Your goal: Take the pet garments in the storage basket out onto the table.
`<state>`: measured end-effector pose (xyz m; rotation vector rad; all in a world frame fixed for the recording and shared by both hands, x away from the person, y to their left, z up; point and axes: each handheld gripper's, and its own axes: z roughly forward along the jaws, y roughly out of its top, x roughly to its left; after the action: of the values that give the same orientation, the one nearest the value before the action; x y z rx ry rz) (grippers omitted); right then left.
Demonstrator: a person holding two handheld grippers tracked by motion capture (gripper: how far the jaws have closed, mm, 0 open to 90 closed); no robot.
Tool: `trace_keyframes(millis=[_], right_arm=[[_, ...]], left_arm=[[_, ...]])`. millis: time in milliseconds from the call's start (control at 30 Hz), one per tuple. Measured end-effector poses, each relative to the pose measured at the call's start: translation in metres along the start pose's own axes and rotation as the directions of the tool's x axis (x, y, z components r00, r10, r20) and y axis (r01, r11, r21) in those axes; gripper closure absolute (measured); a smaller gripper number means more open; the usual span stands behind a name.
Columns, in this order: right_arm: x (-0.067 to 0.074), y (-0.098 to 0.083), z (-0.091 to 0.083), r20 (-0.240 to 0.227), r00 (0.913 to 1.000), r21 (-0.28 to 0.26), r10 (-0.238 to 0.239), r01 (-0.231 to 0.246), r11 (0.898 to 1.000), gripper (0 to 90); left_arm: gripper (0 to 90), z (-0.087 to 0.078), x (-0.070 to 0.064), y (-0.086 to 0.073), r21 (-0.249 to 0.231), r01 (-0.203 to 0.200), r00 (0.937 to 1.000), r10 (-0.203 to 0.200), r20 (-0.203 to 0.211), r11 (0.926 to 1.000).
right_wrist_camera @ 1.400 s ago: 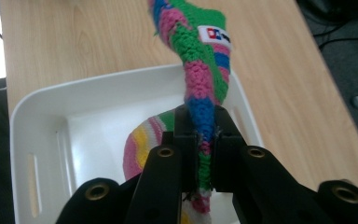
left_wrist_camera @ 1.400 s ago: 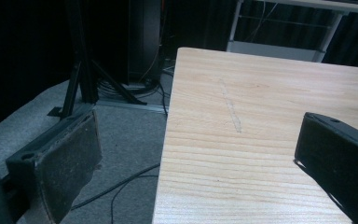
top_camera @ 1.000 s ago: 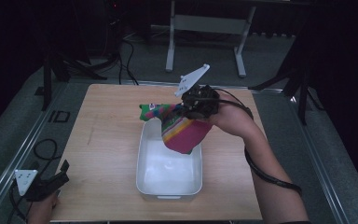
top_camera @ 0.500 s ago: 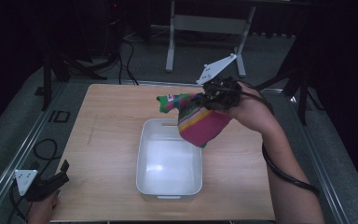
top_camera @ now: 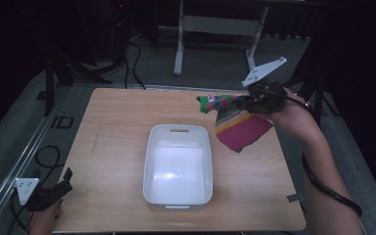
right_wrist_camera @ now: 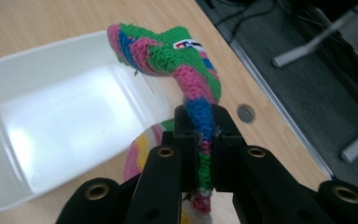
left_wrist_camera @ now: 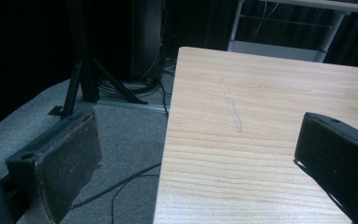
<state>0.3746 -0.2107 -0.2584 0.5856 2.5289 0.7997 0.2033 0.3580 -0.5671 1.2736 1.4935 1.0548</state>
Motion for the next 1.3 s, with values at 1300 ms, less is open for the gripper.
trace_keyframes(millis=[1300], right_arm=[[-0.004, -0.163, 0.156, -0.019, 0.9559, 0.192, 0.293, -0.284, 0.939, 82.5]], left_arm=[[0.9, -0.001, -0.003, -0.001, -0.008, -0.024, 0.9997, 0.024, -0.009, 0.9997]])
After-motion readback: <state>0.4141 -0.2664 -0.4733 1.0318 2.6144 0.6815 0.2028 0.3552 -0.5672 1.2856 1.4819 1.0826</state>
